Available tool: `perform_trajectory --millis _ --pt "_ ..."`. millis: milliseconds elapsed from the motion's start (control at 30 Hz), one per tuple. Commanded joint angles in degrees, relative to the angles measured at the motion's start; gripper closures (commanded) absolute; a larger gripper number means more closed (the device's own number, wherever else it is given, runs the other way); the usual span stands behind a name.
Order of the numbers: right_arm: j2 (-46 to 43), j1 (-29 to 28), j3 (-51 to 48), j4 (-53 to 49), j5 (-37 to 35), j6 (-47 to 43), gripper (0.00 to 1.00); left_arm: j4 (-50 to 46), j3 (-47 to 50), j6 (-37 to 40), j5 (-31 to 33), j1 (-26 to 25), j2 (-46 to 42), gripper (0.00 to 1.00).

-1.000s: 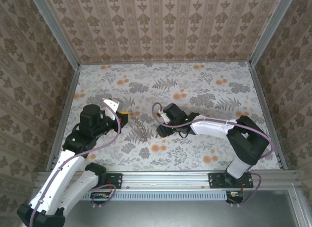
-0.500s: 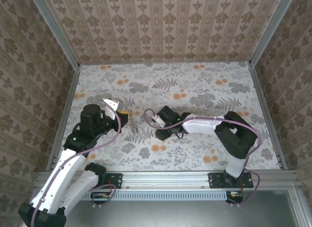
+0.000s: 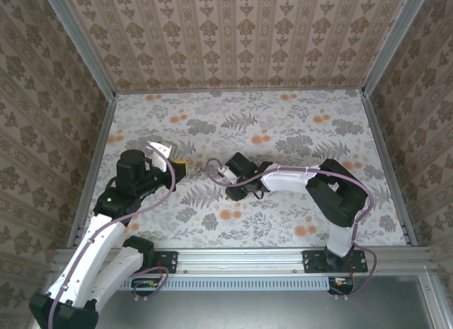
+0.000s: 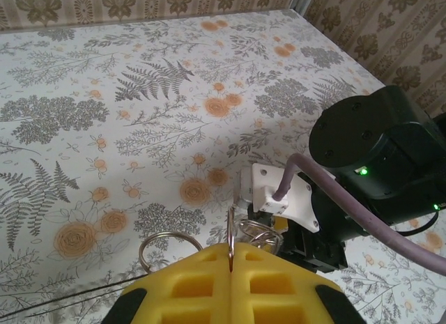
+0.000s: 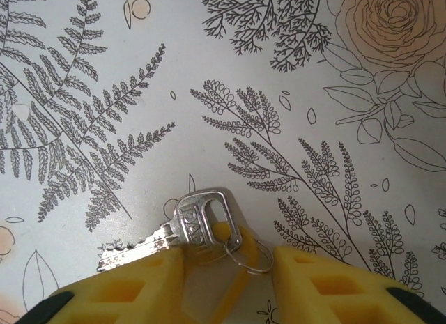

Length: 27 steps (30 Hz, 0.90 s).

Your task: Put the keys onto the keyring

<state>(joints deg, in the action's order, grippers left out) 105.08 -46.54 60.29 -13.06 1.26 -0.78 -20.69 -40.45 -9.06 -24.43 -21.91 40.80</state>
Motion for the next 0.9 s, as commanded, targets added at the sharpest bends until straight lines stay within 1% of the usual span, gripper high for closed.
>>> perform_trajectory --millis 0,200,433,567,667,733,800,867 --pt "1.0 -0.3 0.5 -1.0 -1.3 -1.5 0.65 2.9 0.2 -1.1 -2.0 0.6 -0.4 1.00" --pt "-0.7 -0.5 -1.4 0.1 0.3 0.2 0.76 3.0 0.4 -1.3 -2.1 0.8 -0.1 1.00" --pt "-5.0 -0.6 -7.7 3.7 3.8 5.0 0.77 2.8 0.2 -1.2 -2.2 0.8 0.2 1.00" --pt "-8.2 -1.6 -11.2 5.4 6.0 9.3 0.77 2.9 0.3 -1.2 -2.2 0.9 0.3 1.00" --pt "-11.8 -2.7 -14.6 8.2 7.7 14.2 0.75 3.0 0.4 -1.5 -2.4 1.0 0.5 1.00" --pt "-13.9 -3.1 -15.7 8.4 7.5 15.5 0.71 3.3 0.5 -1.6 -2.6 1.0 0.6 1.00" --pt "-15.6 -3.1 -15.4 6.6 5.9 14.5 0.68 3.4 0.4 -1.6 -3.0 1.1 0.7 1.00" --pt "-16.2 -2.9 -13.8 3.6 3.2 11.6 0.65 3.4 0.4 -1.7 -3.3 1.1 0.7 1.00"
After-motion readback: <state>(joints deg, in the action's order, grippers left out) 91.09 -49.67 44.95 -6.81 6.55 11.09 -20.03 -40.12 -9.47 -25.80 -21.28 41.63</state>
